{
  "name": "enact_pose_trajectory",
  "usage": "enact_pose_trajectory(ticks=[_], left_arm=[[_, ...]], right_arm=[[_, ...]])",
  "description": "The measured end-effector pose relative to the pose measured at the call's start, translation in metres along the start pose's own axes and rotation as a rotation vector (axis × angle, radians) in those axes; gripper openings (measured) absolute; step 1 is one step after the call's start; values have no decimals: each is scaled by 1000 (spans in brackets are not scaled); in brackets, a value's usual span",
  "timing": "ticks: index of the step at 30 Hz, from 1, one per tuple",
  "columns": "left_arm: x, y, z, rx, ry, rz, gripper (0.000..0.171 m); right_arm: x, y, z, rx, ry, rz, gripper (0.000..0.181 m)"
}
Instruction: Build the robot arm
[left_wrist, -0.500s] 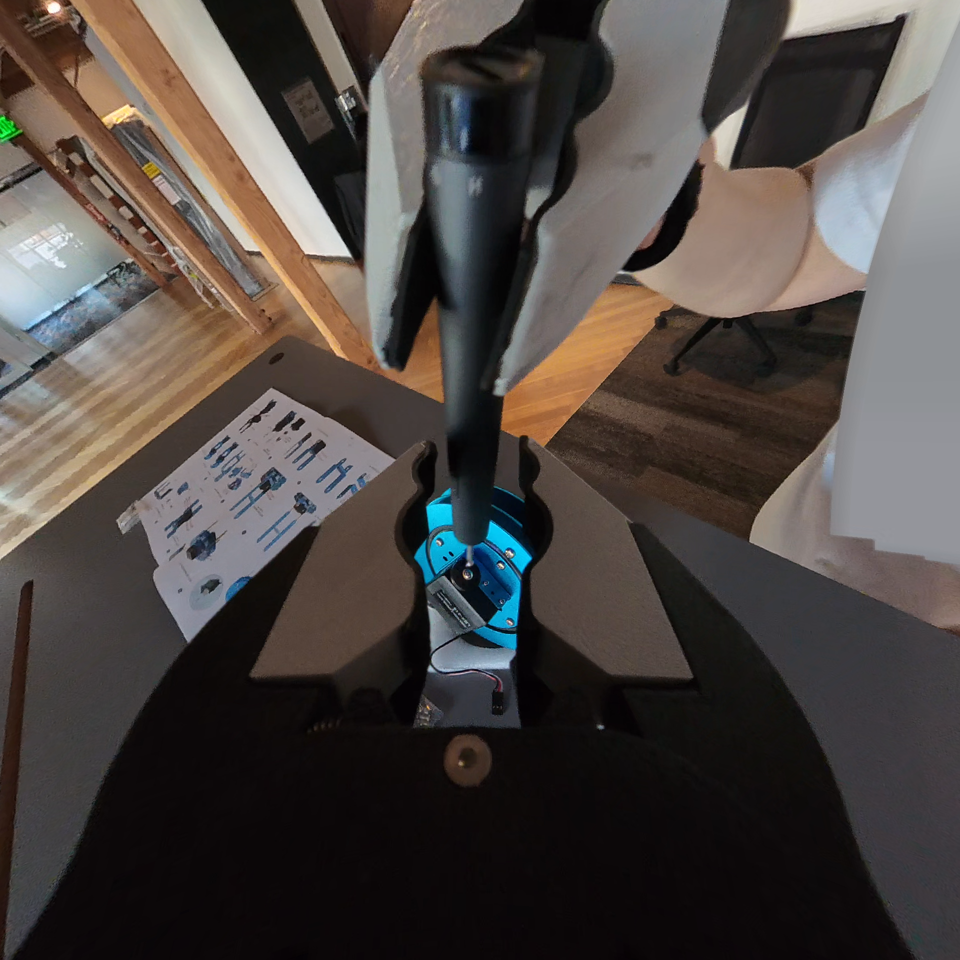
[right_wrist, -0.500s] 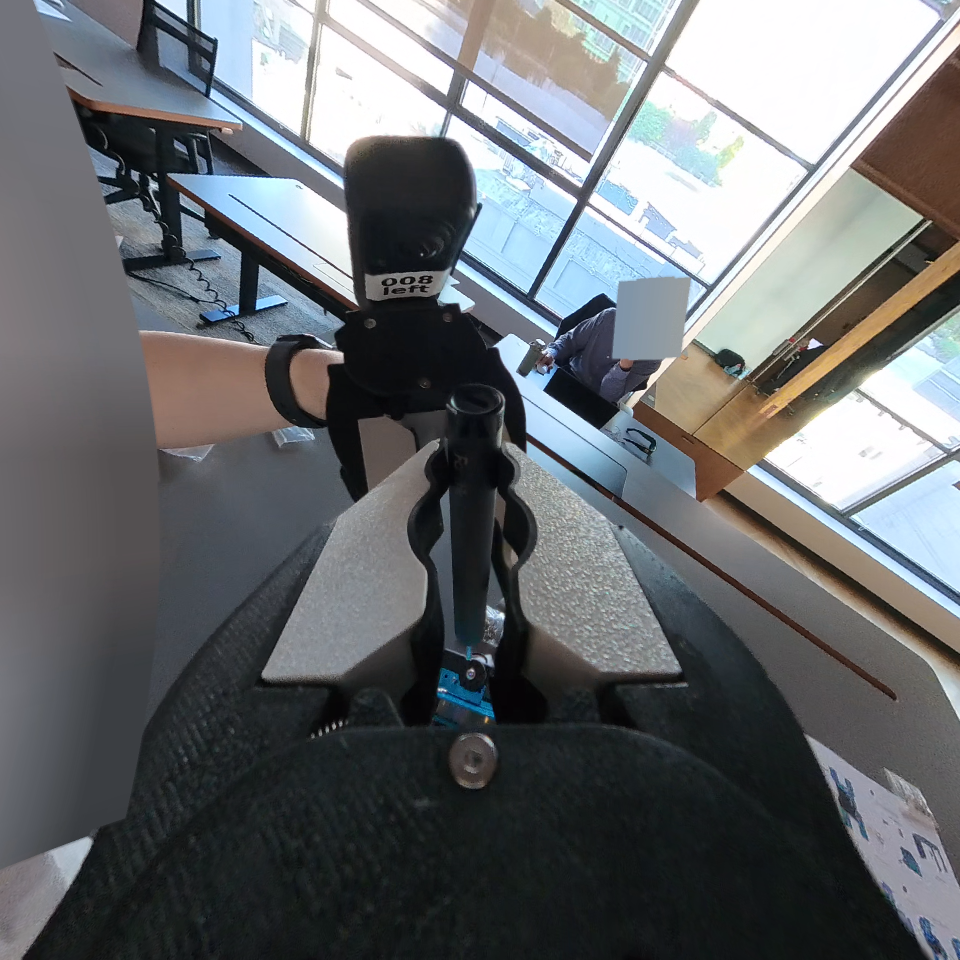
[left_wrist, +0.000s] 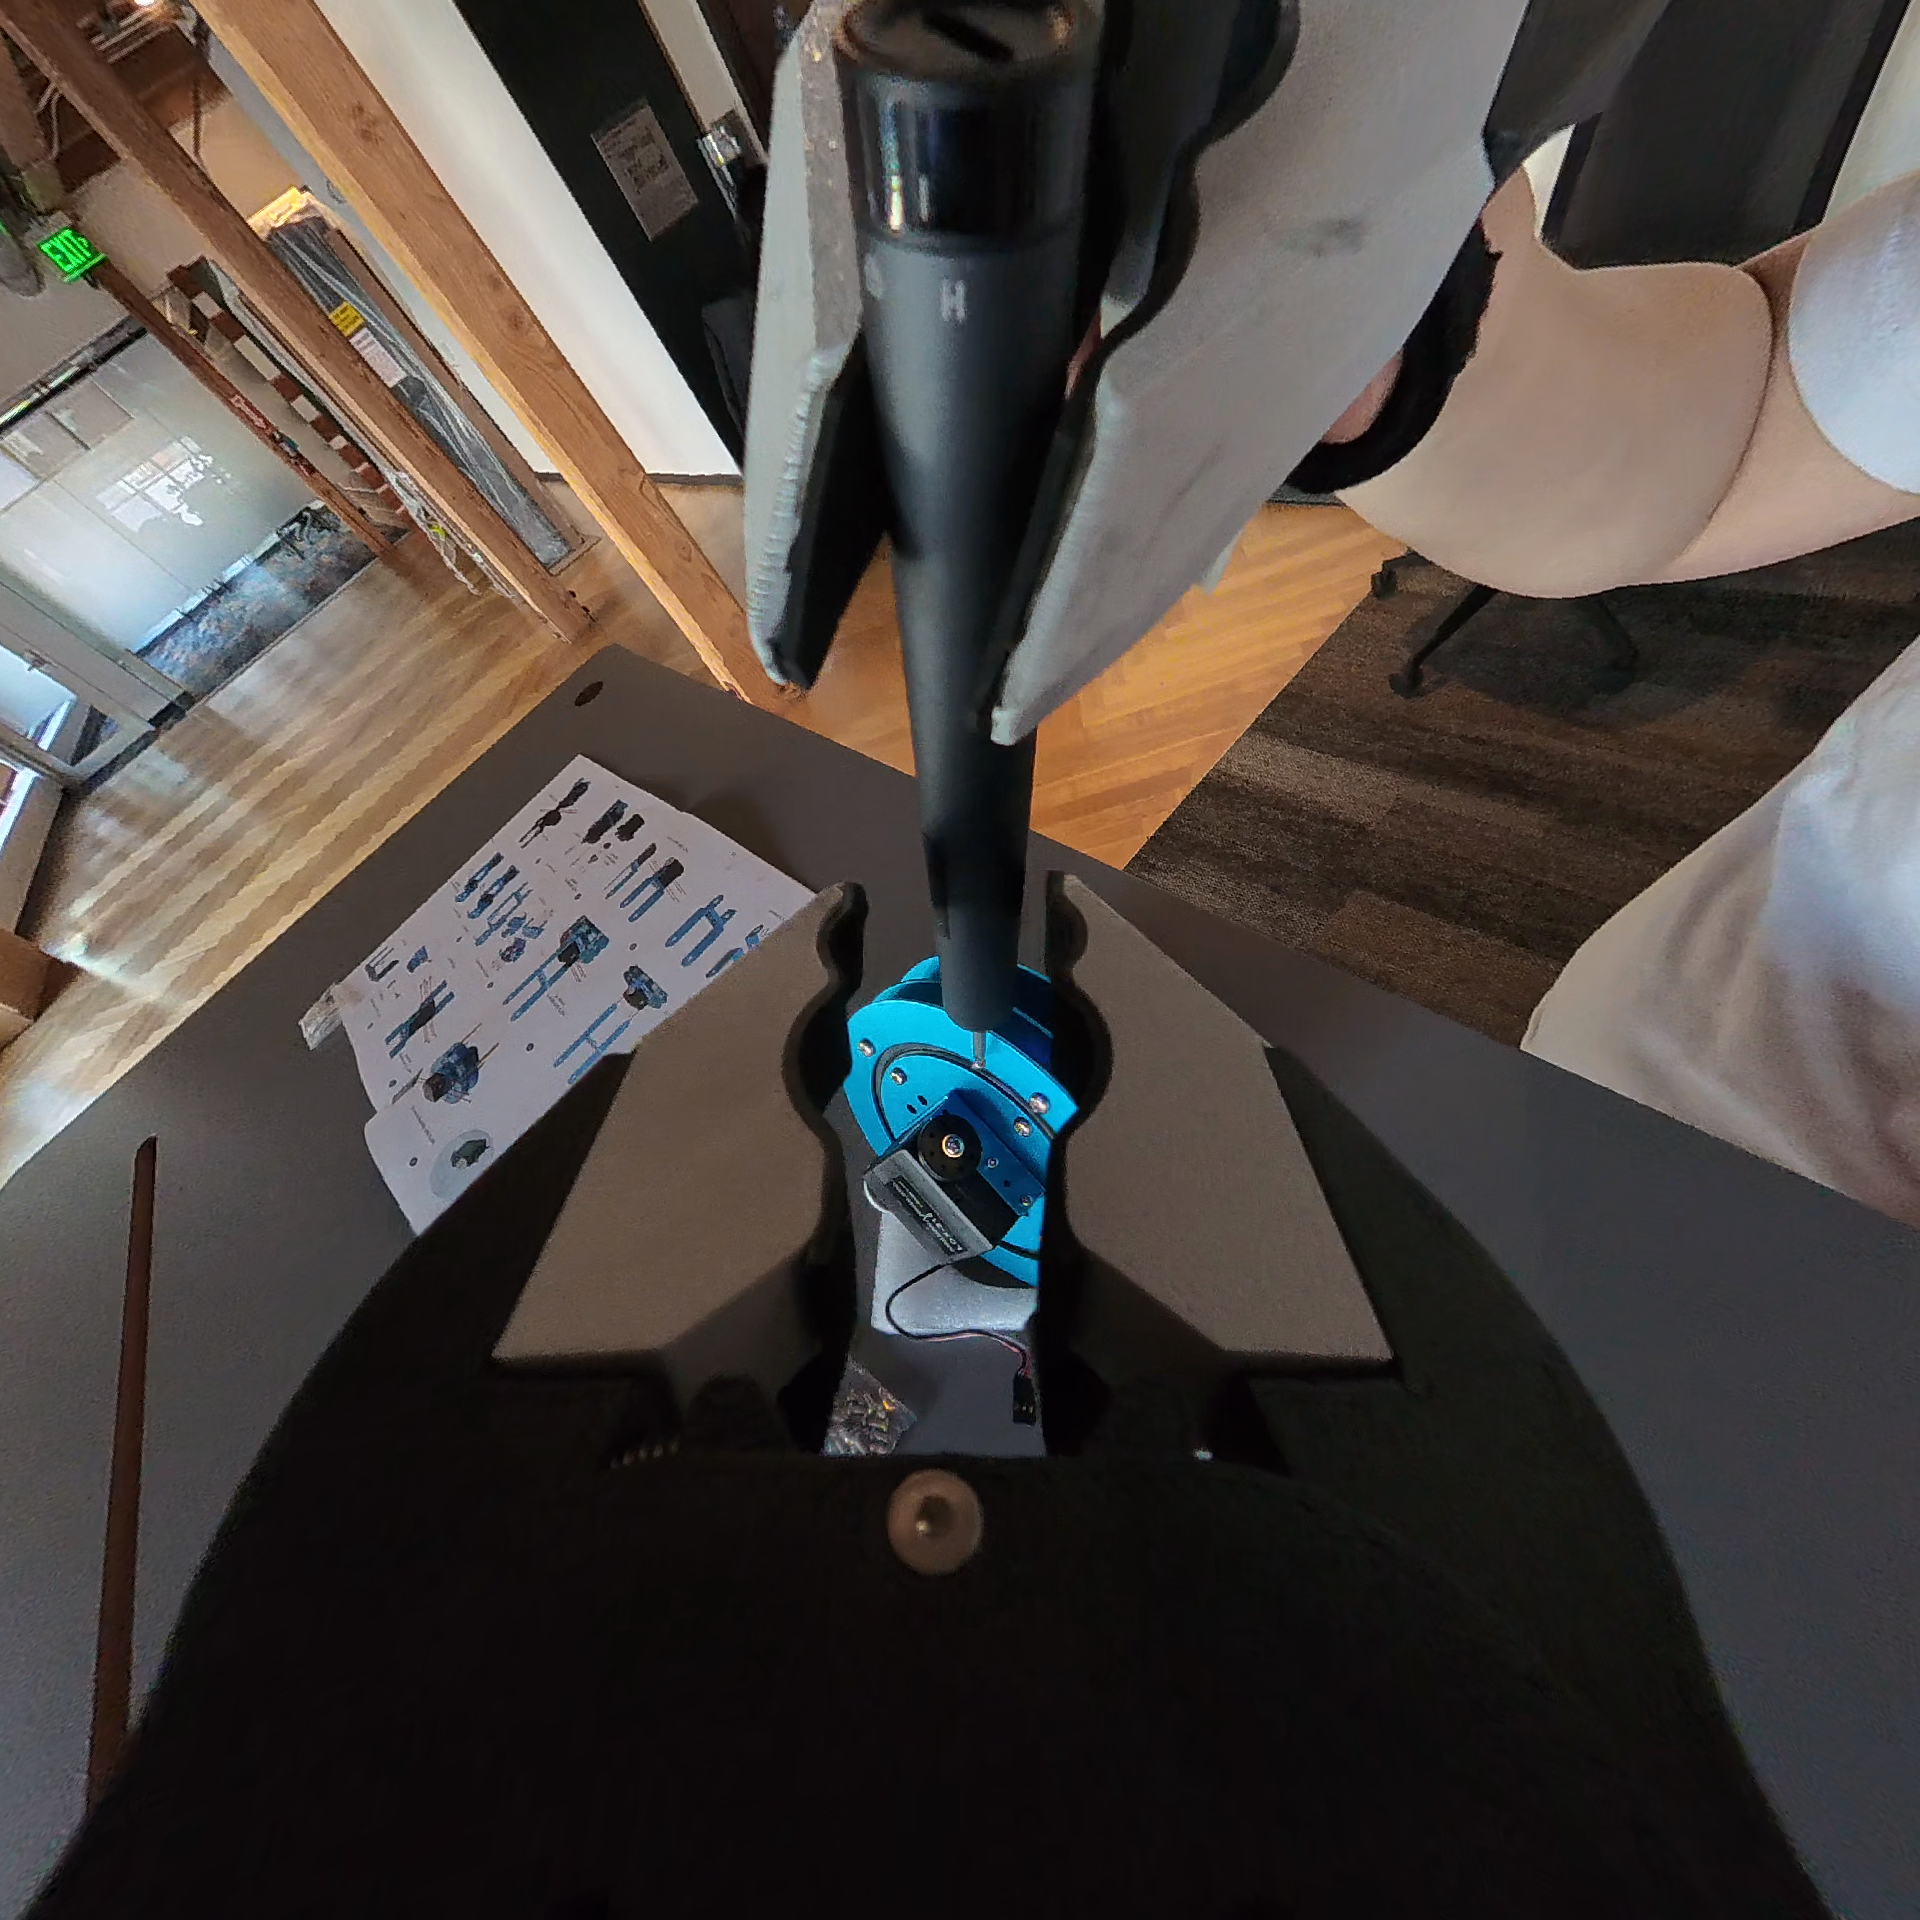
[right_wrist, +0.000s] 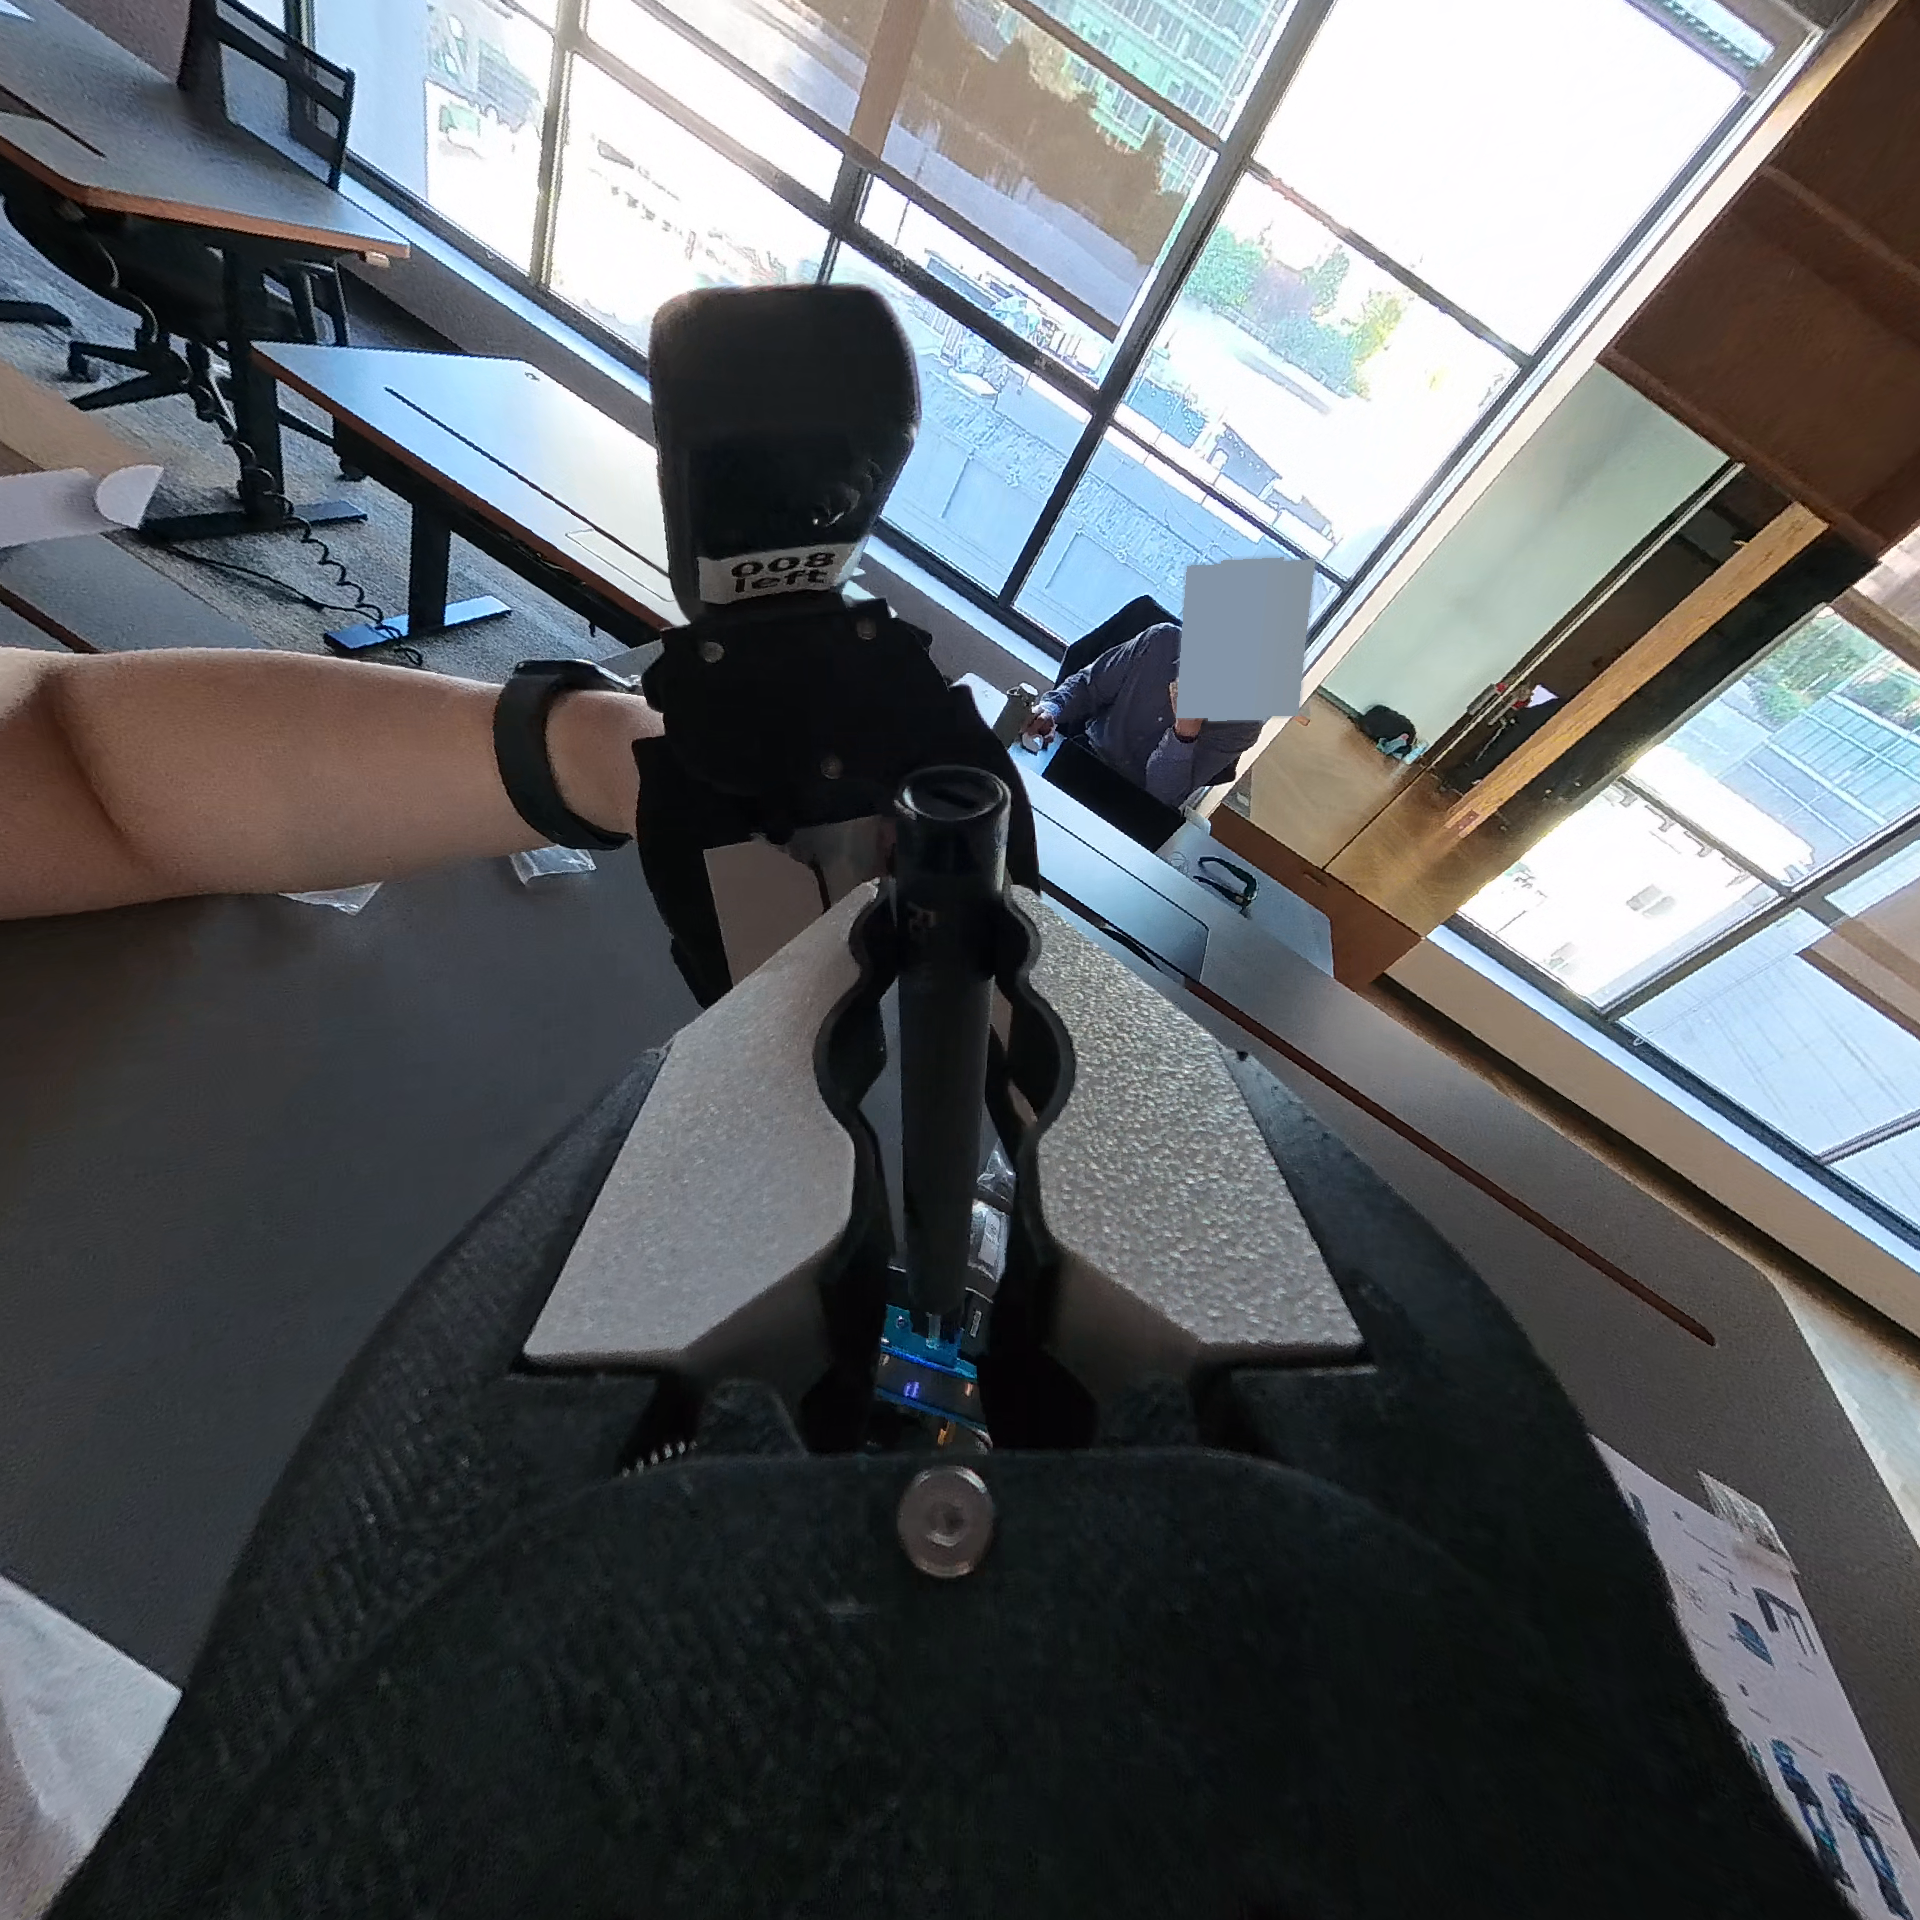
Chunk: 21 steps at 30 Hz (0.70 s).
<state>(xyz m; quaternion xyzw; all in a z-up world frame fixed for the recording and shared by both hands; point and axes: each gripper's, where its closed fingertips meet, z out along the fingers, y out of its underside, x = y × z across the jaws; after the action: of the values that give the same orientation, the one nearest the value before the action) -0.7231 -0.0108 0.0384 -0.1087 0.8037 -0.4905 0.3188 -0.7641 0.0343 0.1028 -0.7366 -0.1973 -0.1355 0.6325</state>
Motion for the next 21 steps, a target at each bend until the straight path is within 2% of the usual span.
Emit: enact_pose_trajectory(ticks=[6,21], left_arm=[[0,11,7,-17,-2,23,18],[-2,24,17,-3,28,-11,16]], right_arm=[[3,1,3,2,7,-2,16],[8,13,7,9,-28,46,16]])
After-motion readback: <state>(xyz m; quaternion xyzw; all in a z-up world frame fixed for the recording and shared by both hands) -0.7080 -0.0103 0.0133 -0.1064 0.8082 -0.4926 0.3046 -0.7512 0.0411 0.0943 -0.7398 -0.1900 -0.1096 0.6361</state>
